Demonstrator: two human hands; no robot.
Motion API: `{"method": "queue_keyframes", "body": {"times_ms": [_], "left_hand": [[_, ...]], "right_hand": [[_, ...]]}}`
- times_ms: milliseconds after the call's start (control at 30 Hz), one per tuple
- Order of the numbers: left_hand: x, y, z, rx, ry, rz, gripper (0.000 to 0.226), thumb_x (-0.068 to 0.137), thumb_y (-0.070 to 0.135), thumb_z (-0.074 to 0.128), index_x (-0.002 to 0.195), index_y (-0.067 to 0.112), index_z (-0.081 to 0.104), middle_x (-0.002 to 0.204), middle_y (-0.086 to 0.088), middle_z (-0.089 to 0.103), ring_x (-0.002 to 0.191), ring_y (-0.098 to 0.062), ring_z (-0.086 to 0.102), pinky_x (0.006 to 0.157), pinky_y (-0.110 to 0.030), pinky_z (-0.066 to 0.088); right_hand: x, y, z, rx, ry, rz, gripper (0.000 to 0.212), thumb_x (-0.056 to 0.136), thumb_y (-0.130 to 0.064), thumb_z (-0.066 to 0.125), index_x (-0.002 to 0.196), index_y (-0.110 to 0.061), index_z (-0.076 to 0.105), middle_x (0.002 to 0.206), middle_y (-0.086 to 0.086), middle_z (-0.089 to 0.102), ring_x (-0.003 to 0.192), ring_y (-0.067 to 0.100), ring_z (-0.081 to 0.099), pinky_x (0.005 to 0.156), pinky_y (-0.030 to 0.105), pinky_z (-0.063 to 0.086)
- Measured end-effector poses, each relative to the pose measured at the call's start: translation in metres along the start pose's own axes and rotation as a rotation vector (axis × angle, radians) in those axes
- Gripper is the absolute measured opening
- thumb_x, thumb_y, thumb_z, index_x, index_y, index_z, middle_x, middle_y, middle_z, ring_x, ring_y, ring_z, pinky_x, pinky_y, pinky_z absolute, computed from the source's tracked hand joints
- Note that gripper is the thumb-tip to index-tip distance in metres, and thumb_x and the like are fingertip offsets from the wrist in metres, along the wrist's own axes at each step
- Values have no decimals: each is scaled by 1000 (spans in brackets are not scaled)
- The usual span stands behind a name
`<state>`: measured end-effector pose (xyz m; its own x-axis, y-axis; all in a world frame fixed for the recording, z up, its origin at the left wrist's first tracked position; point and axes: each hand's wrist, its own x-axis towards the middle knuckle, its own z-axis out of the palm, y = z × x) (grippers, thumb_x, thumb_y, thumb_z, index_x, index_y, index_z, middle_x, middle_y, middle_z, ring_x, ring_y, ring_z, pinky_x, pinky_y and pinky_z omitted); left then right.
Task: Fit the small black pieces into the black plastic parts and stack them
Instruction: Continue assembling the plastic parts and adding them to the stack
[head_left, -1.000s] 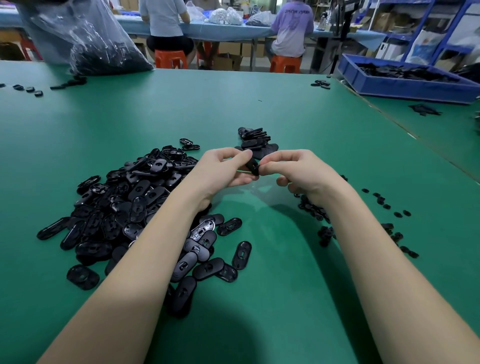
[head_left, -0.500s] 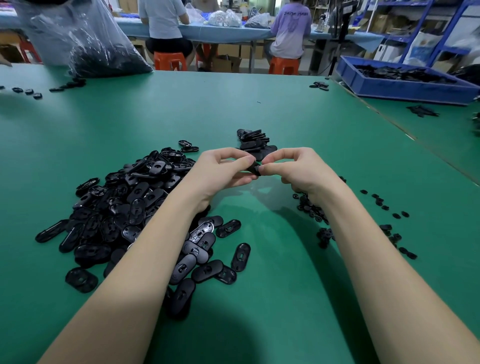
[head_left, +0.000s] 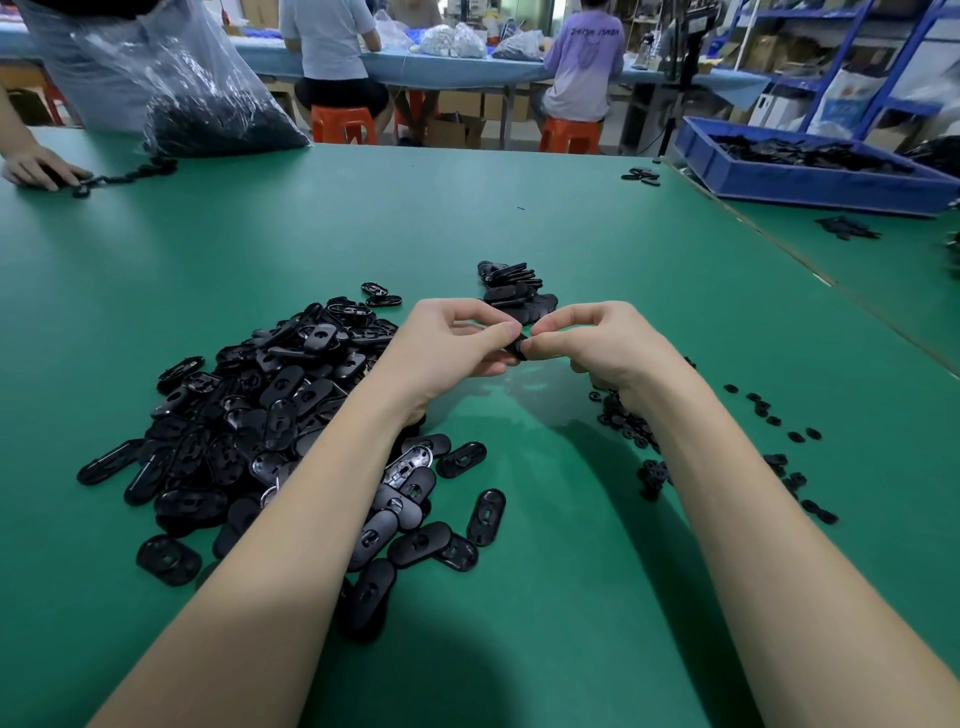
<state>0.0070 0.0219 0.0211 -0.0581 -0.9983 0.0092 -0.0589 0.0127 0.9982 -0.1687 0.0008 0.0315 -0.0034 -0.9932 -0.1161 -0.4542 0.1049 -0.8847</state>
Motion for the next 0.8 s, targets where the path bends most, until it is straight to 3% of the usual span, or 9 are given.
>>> {"method": "queue_keyframes", "body": {"times_ms": [67, 200, 267, 467, 600, 800], "left_hand": [[0, 0, 0, -4, 6, -3, 7, 92, 13, 71, 94, 6, 73, 91, -19, 76, 86, -27, 76, 74, -24, 61], [-1, -1, 0, -80, 18, -37, 7, 95, 10, 67, 99, 6, 71, 92, -19, 76, 82, -24, 76, 70, -21, 60], [-1, -1, -2, -97, 16, -55, 9, 96, 9, 64, 102, 10, 72, 95, -16, 77, 83, -22, 76, 70, -21, 60], [1, -1, -5, -51, -30, -108, 18, 88, -6, 64, 99, 6, 70, 80, -15, 71, 74, -19, 64, 75, -20, 59], [1, -2, -4, -46, -4, -111, 17, 87, -9, 64, 95, 5, 68, 78, -17, 69, 70, -20, 62, 71, -20, 58], [2, -1, -4, -41, 8, -117, 16, 86, -8, 67, 93, 6, 70, 79, -17, 70, 70, -19, 65, 73, -21, 59]], "right_hand": [[-1, -1, 0, 2, 9, -1, 20, 69, -32, 91, 74, -26, 73, 46, -16, 48, 39, 3, 36, 36, 14, 27], [-3, 0, 0, -84, 30, -41, 23, 71, -46, 89, 81, -30, 75, 70, -13, 61, 54, 0, 46, 52, 21, 33], [-4, 2, -1, -35, -9, -49, 24, 73, -48, 88, 83, -30, 76, 76, -9, 65, 51, 2, 45, 48, 17, 32], [-6, 5, 3, 43, -71, -102, 20, 73, -46, 88, 76, -30, 76, 76, -7, 76, 57, 12, 35, 42, 15, 30], [-2, 5, 6, -6, -86, -135, 14, 75, -43, 86, 74, -35, 76, 66, -9, 61, 52, 10, 36, 48, 21, 29], [2, 7, 7, -11, -74, -146, 11, 76, -34, 84, 74, -28, 76, 60, -12, 57, 45, 5, 35, 43, 15, 27]]}}
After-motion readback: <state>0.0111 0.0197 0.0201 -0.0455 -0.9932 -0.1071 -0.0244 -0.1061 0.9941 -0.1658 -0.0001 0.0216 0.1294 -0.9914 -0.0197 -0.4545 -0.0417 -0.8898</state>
